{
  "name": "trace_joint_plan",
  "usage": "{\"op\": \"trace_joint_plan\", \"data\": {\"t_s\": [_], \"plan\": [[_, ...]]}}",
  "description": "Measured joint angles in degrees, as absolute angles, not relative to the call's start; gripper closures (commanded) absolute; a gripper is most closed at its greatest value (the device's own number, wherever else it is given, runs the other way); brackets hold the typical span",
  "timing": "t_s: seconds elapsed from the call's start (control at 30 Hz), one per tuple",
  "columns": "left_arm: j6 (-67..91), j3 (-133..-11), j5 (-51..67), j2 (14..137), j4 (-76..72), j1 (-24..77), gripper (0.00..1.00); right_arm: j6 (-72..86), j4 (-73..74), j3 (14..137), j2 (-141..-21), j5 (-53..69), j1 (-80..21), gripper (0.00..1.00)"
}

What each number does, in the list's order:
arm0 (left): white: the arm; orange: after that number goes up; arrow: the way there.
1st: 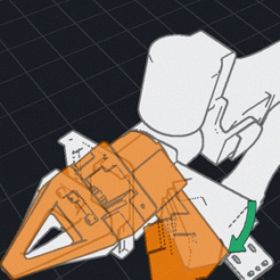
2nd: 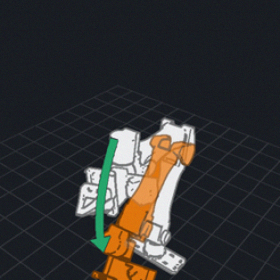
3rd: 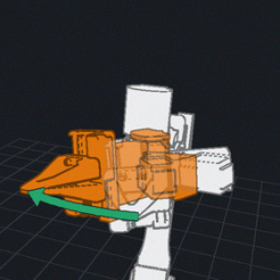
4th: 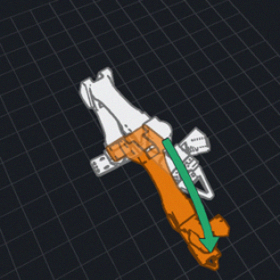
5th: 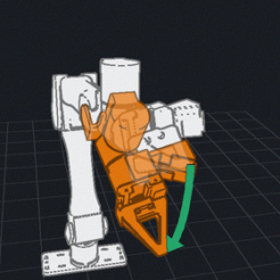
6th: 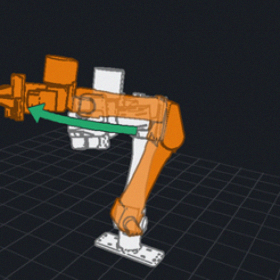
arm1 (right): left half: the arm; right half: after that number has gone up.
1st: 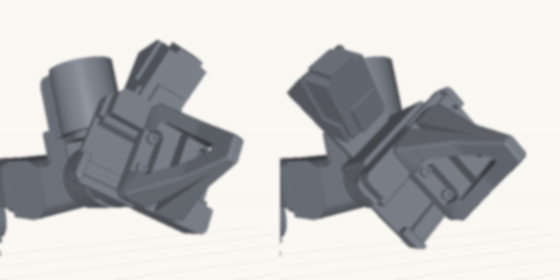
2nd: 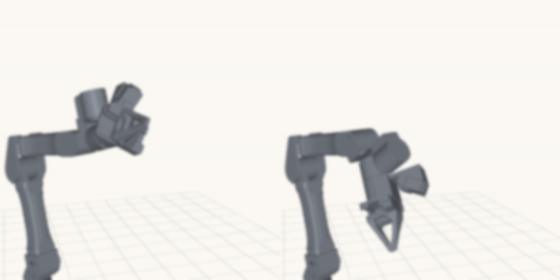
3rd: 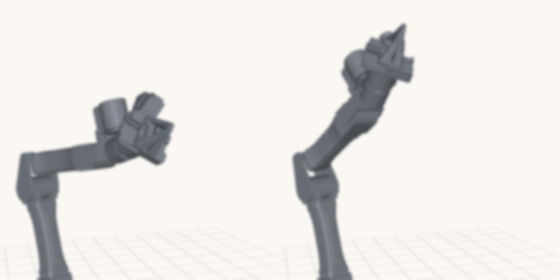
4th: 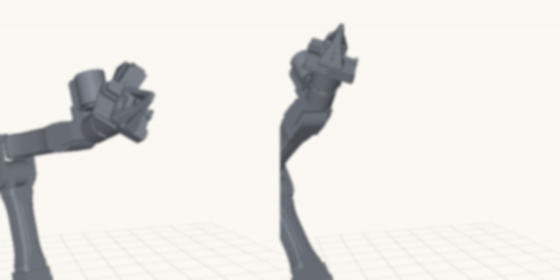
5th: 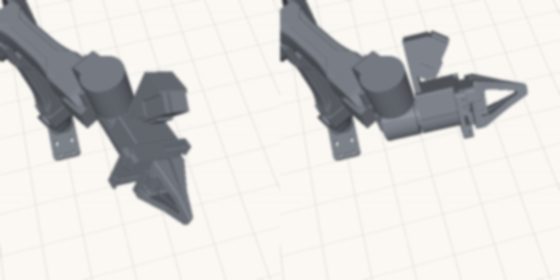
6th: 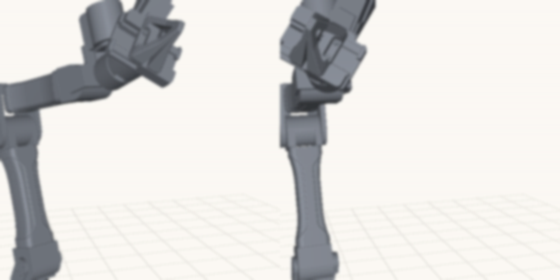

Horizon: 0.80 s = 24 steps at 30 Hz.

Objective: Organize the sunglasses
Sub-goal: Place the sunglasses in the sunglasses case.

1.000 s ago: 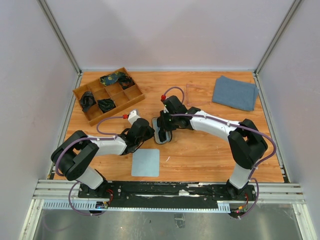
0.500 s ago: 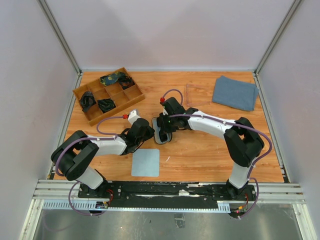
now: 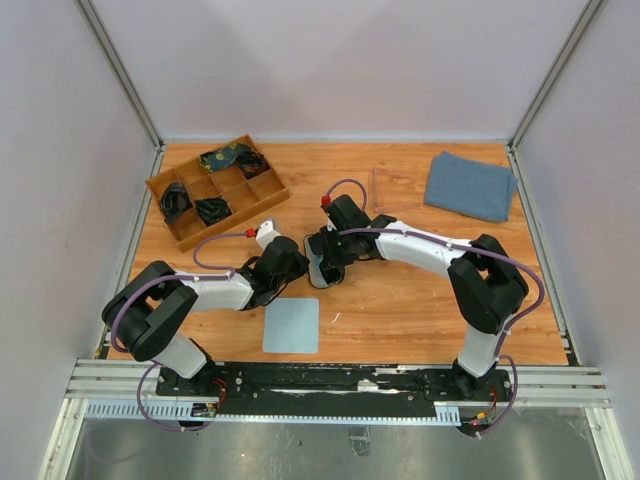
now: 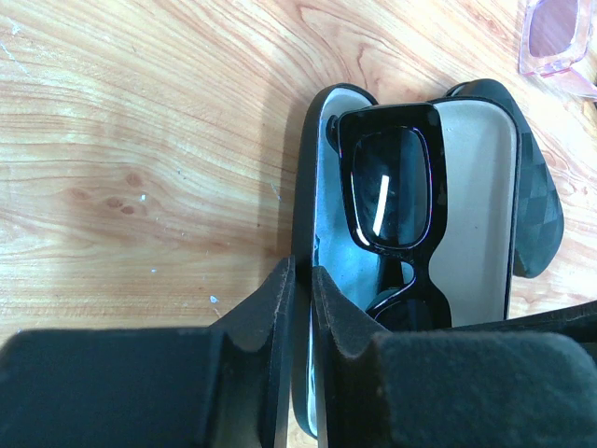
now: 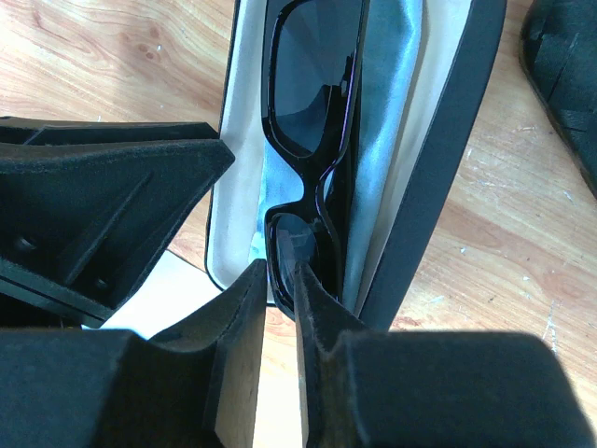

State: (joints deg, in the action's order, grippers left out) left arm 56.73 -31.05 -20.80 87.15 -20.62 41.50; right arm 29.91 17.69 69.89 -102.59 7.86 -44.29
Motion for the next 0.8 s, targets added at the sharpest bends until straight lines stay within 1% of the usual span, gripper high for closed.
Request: {"op": "trace_joint_plan", "data": {"t_s": [0.17, 0.4, 0.57, 0.8], "plan": [[56.8, -31.0, -20.8, 87.2, -20.6, 41.5, 0.85, 29.8, 17.9, 70.0, -102.5, 7.7, -44.3, 0.8], [56.8, -31.0, -20.8, 87.2, -20.6, 41.5, 0.85, 28.8, 17.9, 70.1, -100.7, 7.6, -44.3, 0.75], [56.8, -31.0, -20.8, 87.2, -20.6, 41.5, 0.85, 28.2, 18.3, 71.7, -99.9, 7.2, -44.4, 0.75], [56.8, -31.0, -20.8, 87.2, -20.6, 41.5, 0.85, 27.0, 21.5, 74.1, -100.1, 3.9, -45.4, 0.72]]}}
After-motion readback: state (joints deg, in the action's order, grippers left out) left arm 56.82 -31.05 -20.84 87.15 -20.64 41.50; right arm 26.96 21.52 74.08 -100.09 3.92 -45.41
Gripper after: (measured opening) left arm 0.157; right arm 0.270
